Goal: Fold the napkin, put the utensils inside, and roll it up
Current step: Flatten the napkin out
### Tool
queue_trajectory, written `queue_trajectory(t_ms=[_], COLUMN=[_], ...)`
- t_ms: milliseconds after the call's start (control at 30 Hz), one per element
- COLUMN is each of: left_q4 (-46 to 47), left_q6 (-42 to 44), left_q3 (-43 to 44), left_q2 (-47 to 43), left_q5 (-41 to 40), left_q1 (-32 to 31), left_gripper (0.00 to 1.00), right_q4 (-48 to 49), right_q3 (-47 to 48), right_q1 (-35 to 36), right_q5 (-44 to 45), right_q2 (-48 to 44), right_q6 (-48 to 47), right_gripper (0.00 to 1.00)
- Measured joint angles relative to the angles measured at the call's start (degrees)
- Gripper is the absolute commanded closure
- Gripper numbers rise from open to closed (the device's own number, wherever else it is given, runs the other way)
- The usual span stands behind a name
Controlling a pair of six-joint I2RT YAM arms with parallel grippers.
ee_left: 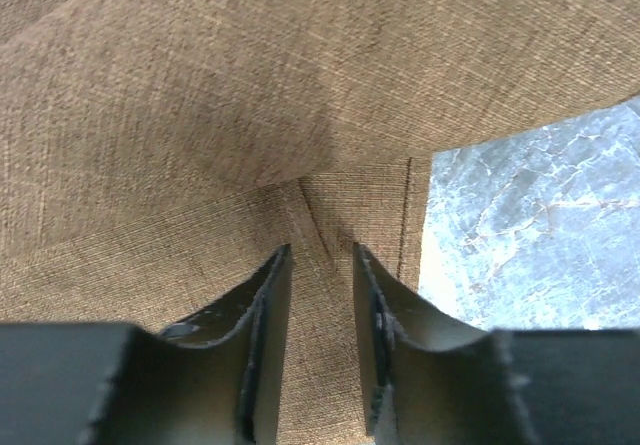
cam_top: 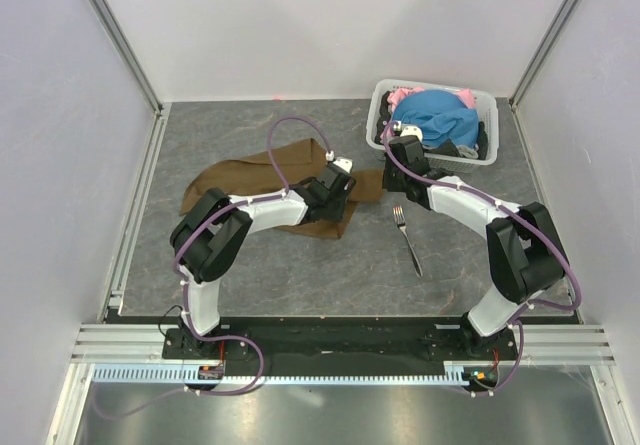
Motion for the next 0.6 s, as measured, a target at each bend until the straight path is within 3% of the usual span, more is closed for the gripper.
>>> queue_trajectory(t_ms=[133,167,333,600], left_q4=[-0.2,-0.2,0.3,2.5], left_q6=[-0.7,-0.9,-1.5,-2.1], left_q3=[-0.7,-1.1,-3.1,-14.3], left_q2=[-0.5,-0.7,-2.1,-10.9], left_q5=[-1.0,-1.1,-1.2,0.4], left_q1=[0.0,0.0,0.0,0.0], left_gripper=[0.76,0.83,0.98,0.98], right_q4=[0.1,0.1,0.2,0.3], right_q3=[0.0,0.0,0.0,0.0], right_q1=[-0.2,-0.2,-0.4,-0.6], right_q5=[-0.1,-0.2,-0.4,-0.6], right_q2=[0.0,0.0,0.0,0.0], right_q6=[0.0,0.0,0.1,0.2], right_gripper=[1.0,1.0,1.0,1.0])
